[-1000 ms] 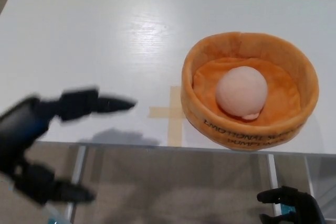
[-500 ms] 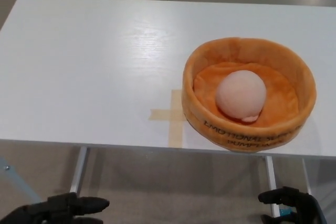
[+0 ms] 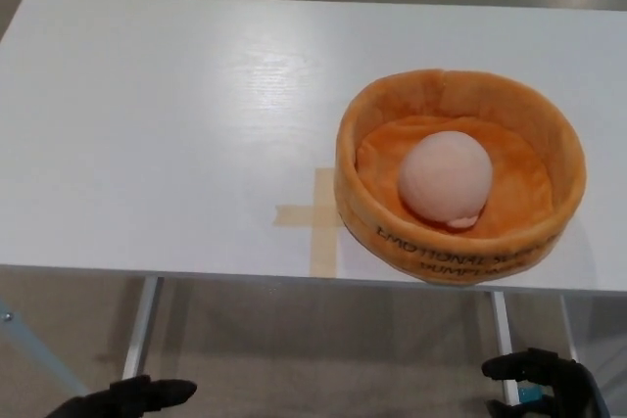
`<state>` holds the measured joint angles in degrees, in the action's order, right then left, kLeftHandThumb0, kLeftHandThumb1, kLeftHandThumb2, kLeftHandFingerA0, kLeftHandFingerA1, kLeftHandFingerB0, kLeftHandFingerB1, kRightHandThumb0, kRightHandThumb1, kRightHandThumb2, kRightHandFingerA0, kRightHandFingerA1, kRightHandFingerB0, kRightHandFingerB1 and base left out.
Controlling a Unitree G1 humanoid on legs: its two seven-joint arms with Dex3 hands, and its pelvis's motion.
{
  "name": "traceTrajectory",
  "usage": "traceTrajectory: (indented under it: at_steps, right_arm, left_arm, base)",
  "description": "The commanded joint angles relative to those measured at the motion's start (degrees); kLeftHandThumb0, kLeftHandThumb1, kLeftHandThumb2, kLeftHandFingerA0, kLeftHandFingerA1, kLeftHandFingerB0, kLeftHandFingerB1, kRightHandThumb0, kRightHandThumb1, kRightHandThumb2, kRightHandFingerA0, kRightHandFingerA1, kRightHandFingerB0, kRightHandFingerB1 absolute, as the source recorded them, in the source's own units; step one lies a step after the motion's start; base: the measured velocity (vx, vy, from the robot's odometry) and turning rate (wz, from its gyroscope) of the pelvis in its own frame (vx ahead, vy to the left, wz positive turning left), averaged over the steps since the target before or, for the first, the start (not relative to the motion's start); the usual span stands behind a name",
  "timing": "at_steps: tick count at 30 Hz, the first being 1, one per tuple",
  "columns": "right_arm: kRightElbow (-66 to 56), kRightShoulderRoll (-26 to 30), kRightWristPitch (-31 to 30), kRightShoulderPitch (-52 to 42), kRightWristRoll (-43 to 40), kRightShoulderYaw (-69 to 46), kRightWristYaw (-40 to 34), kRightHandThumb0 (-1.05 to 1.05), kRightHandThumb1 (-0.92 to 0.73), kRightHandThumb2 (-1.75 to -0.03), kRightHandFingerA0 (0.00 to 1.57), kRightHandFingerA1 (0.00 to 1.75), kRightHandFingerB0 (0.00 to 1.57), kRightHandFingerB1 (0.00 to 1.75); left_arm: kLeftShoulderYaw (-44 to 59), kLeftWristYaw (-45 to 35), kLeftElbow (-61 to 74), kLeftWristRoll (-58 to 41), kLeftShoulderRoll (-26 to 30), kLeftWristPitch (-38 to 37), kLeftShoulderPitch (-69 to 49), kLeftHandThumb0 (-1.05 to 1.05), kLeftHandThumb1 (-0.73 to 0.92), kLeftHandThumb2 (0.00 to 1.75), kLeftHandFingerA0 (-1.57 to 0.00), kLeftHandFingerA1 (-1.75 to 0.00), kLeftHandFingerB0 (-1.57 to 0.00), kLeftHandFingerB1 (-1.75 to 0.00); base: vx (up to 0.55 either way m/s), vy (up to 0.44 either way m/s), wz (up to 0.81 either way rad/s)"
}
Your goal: Use the left hand to pick up the pink round toy on the left and place it inside the orange plate on the desk.
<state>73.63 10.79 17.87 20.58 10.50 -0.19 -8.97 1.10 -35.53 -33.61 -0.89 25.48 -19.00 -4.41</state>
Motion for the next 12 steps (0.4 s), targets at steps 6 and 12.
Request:
traceTrajectory:
  at_steps: [6, 12]
  right_arm:
    - [0.15, 0.56, -0.12, -1.17, -0.25, -0.32, 0.25, -0.12, -0.53, -0.59, 0.68, 0.94, 0.67, 0.83]
    - [0.32, 0.49, -0.49, -1.19, 0.01, -0.15, 0.10, -0.13, -0.53, -0.58, 0.69, 0.94, 0.68, 0.82]
  left_arm:
    - [-9.88, 28.76, -24.67, 18.37, 0.56, -7.28, 7.10, -0.68, 0.73, 0.63, -0.26, -0.33, -0.26, -0.29]
    - [-10.41, 27.98, -27.11, 16.55, 0.47, -7.19, 8.28, -0.67, 0.71, 0.62, -0.25, -0.32, -0.25, -0.29]
  base:
    - [0.00, 0.000, 0.00]
    - [0.00, 0.000, 0.00]
